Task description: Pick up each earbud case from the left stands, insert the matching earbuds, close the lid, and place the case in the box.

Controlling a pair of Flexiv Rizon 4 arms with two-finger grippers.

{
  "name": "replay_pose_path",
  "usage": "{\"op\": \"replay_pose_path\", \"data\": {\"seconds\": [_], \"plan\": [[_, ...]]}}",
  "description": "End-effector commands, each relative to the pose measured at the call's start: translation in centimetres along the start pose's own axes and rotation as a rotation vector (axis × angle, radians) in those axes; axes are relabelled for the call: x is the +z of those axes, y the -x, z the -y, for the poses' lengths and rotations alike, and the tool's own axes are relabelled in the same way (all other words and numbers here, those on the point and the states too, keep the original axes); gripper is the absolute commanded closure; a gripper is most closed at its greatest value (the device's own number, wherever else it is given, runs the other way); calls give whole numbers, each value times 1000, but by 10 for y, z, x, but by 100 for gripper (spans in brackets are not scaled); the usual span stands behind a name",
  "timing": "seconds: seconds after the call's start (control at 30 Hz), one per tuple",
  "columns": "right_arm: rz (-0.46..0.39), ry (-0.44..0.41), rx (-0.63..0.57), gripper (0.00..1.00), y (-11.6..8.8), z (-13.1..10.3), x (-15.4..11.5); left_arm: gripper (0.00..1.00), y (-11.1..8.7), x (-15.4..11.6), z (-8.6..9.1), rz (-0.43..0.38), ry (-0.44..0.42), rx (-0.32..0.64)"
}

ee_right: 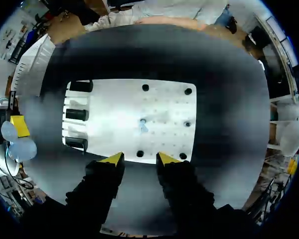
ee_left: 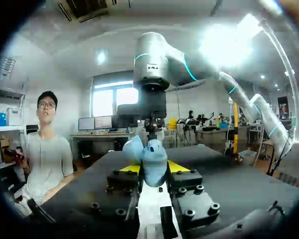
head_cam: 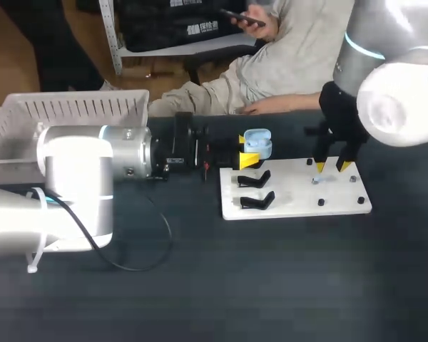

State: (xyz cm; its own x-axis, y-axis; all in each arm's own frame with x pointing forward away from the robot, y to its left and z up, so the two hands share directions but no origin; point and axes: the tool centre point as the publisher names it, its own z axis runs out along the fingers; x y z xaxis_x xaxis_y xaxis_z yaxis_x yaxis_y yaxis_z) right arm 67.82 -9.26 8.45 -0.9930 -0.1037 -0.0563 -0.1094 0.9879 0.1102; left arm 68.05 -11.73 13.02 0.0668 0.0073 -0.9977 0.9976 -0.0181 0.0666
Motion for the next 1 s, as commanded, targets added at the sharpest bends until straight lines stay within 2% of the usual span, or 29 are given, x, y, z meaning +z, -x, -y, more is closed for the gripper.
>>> {"op": "replay_pose_path", "data": {"seconds": [0.03,0.67,1.0], "plan": [[-7,-3,-12,58,3,1,11,100,0,0,2,3,9,4],[-36,26,6,56,12,-2,36,100,0,0,2,3,9,4],[-43,-3,9,59,18,2,46,100,0,0,2,3,9,4]]}}
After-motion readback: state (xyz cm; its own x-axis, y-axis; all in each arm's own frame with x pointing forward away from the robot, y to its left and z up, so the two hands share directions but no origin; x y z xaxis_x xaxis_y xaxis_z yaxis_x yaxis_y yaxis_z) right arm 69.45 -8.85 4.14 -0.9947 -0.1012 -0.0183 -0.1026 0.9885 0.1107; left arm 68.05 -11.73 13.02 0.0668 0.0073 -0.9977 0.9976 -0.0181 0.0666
